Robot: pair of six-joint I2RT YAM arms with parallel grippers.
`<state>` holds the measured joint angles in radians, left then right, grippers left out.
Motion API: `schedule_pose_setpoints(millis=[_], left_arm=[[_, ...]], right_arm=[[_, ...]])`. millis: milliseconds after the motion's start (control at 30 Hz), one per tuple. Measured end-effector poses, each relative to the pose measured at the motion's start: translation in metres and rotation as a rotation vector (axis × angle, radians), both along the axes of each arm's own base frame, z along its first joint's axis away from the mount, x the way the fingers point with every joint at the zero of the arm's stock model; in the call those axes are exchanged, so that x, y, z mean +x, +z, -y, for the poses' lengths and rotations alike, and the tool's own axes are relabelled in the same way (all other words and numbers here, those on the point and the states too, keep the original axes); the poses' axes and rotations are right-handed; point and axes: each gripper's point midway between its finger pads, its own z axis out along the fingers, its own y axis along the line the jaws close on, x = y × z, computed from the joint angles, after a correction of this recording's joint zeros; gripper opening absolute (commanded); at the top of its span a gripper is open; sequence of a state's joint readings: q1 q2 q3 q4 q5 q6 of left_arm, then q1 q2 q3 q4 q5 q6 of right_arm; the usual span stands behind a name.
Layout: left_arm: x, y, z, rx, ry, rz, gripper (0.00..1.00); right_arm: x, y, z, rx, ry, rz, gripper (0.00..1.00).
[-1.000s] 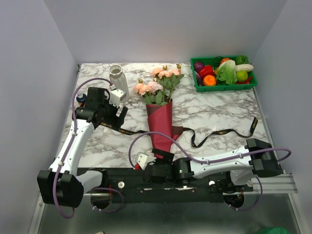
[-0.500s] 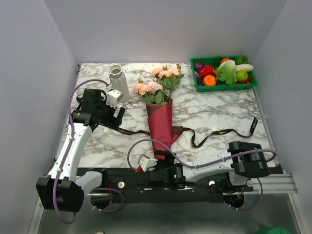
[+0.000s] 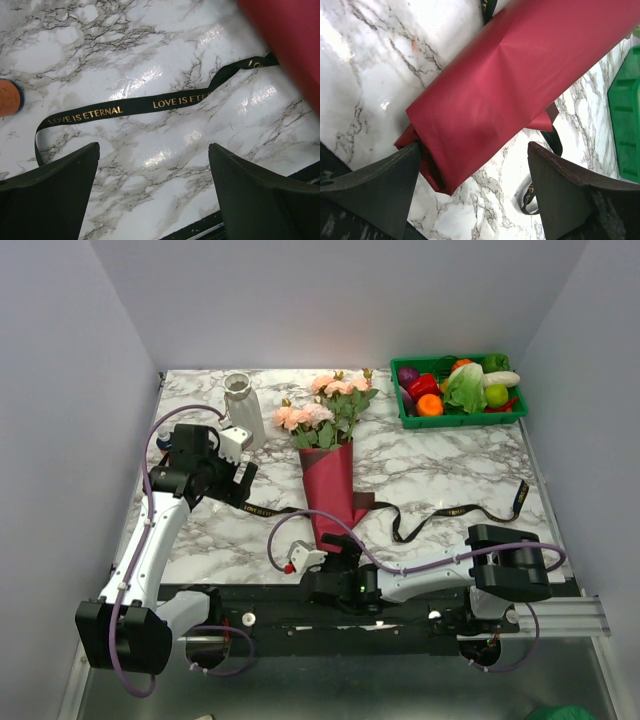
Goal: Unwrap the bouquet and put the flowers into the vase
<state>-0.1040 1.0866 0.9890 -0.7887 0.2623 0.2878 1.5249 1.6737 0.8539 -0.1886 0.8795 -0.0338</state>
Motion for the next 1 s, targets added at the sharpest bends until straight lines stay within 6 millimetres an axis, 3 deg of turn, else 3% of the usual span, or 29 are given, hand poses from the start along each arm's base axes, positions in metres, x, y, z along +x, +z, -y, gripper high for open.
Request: schedule_pose_setpoints(millis=[133, 233, 367, 400, 500, 567, 700, 833, 867, 900, 1000], left_arm=[[0.001, -0.002, 0.000, 0.000, 0.000, -0.008, 0.99], [0.002, -0.004, 0.001, -0.001, -0.001, -0.016, 0.99], [0.003, -0.005, 0.001, -0.002, -0.003, -0.018, 0.99], [0.003, -0.005, 0.001, -0.002, -0.003, -0.017, 0.99], [0.003, -0.005, 0.001, -0.002, -0.003, -0.015, 0.99], [0.004, -0.005, 0.001, -0.003, -0.003, -0.013, 0.99], [0.005, -0.004, 0.002, -0.005, -0.005, -0.008, 0.99], [0.005, -0.003, 0.002, -0.007, -0.010, -0.003, 0.99], [0.006, -0.003, 0.003, -0.007, -0.010, -0.003, 0.99], [0.006, -0.003, 0.003, -0.007, -0.011, -0.002, 0.99], [0.006, -0.003, 0.003, -0.007, -0.014, -0.001, 0.99]], right_arm=[[0.005, 0.001, -0.001, 0.009, -0.005, 0.015, 0.85], [0.008, 0.005, -0.005, 0.032, -0.010, 0.033, 0.72], [0.011, 0.012, -0.012, 0.068, -0.010, 0.058, 0.47], [0.011, 0.015, -0.014, 0.082, -0.009, 0.065, 0.33], [0.015, 0.029, -0.020, 0.133, -0.016, 0.099, 0.07], [0.019, 0.041, -0.020, 0.177, -0.033, 0.129, 0.01], [0.025, 0.065, -0.012, 0.273, -0.100, 0.186, 0.01], [0.027, 0.094, 0.010, 0.434, -0.234, 0.217, 0.02], [0.026, 0.105, 0.018, 0.515, -0.291, 0.205, 0.08], [0.025, 0.116, 0.026, 0.577, -0.342, 0.191, 0.25], [0.021, 0.143, 0.046, 0.803, -0.515, 0.119, 0.51]])
